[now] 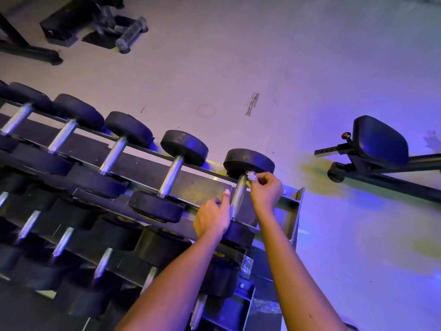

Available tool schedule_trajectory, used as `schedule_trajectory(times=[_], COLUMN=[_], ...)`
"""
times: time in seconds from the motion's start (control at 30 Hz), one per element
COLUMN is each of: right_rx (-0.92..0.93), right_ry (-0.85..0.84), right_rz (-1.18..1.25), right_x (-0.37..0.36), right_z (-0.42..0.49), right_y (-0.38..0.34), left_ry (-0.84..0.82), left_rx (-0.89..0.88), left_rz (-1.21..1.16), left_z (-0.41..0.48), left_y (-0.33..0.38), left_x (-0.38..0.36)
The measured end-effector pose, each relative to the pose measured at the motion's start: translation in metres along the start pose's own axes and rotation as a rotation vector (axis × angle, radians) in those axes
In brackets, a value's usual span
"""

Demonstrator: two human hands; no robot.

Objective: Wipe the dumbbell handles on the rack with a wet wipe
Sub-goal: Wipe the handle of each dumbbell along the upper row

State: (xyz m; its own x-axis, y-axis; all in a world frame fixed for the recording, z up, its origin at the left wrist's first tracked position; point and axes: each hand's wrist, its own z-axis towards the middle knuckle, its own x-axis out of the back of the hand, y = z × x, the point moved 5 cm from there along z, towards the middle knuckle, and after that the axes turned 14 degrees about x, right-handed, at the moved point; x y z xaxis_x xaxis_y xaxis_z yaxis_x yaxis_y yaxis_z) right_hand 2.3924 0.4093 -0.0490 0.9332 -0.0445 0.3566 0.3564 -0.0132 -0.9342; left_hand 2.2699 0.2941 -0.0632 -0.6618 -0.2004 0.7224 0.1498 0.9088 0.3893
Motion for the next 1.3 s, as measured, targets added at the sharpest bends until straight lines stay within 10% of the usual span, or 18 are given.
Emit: schedule_trajectory(times=[0.43, 0.67, 1.13, 1.3], right_rx=[-0.042, 0.034, 0.016, 0.041], right_ry=[-0.404, -0.063, -0.451, -0.284], right_rz=[-0.099, -0.045, -0.243, -0.158], right_x=[0.004, 0.004, 0.003, 0.001], right_z=[-0.066, -0.019, -0.065, -0.041], right_y=[0.036, 0.003, 0.020, 0.004], left_ry=[0.004, 0.002, -0.013, -0.015], left_rx=[-0.007, -0.006, 0.014, 0.013], left_rz=[-0.001, -0.014, -0.008, -0.034], left_z=[-0.002, 0.000, 0.001, -0.004], left_y=[0.002, 0.001, 0.000, 0.001], left_x=[0.001, -0.001, -0.001, 0.004])
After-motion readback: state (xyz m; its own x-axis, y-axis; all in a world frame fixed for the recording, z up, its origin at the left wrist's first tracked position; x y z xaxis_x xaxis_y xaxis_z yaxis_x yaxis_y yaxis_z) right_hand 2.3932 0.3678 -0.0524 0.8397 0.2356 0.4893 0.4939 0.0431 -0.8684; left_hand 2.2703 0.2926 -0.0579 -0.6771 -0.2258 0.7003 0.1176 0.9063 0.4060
